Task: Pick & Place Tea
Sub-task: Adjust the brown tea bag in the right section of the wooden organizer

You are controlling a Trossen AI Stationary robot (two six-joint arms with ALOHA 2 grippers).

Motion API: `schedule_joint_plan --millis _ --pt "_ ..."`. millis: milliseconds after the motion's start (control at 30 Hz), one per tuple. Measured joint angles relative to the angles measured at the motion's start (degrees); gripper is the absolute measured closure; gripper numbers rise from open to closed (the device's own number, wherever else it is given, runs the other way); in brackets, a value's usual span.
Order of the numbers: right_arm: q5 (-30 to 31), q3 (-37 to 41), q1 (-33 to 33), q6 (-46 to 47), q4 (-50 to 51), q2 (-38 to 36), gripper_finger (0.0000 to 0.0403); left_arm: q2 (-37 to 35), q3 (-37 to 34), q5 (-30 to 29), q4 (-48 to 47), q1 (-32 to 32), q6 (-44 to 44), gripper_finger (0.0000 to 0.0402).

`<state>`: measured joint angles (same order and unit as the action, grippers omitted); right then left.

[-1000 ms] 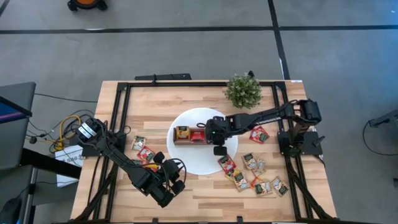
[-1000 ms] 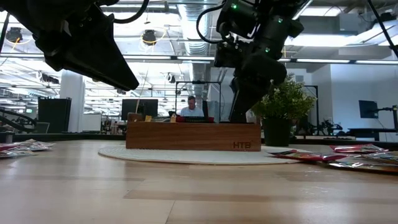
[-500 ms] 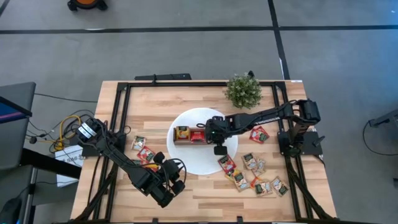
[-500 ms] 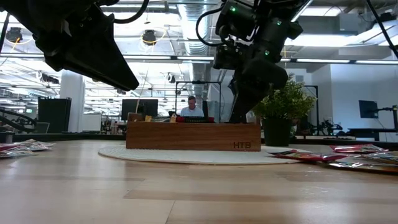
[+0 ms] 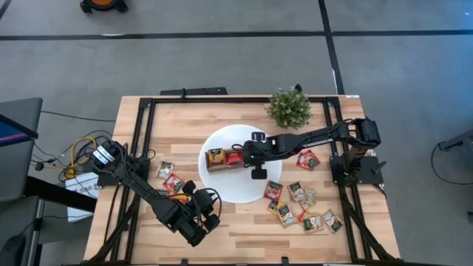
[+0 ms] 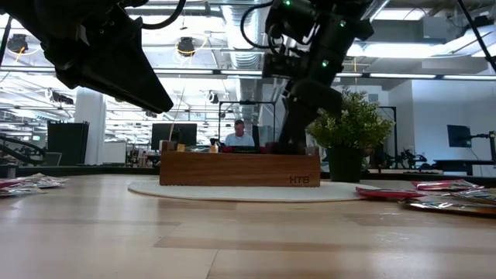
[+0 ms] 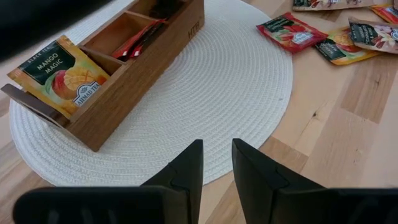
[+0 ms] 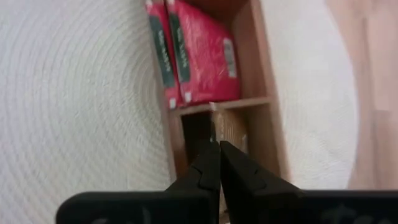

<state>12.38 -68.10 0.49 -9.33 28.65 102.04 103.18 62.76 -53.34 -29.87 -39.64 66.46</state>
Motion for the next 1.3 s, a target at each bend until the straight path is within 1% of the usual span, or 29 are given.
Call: schedule_joint_plan --millis 133,233,633,833,1000,1133,1300 --pt "0.5 -2.1 -0.2 -1.5 1.0 0.0 0.0402 0.0 0.0 0.0 0.0 0.0 0.0 0.0324" --pt "2.7 -2.7 -0.9 -4.0 1.1 0.0 0.0402 0.0 0.0 0.0 0.0 0.0 0.0 0.0324" --pt "2.8 -2.8 -5.3 -23.9 0.9 0.3 0.0403 0.0 0.0 0.7 0.0 0.0 0.0 0.0324" --pt "2.7 -2.8 -5.2 -34.6 1.2 0.3 0.0403 0.0 0.0 0.8 0.0 0.0 0.0 0.0324" --pt "3.0 -2.8 -4.6 -39.6 0.1 0.3 0.0403 0.0 0.0 0.8 0.0 0.0 0.0 0.0324" --pt "7.0 -2.8 -3.6 -43.5 -2.2 0.3 0.0403 0.0 0.0 0.8 0.0 0.0 0.0 0.0324" --pt "11.8 -2.8 -2.3 -44.7 -2.9 0.4 0.0400 0.0 0.0 0.9 0.0 0.0 0.0 0.0324"
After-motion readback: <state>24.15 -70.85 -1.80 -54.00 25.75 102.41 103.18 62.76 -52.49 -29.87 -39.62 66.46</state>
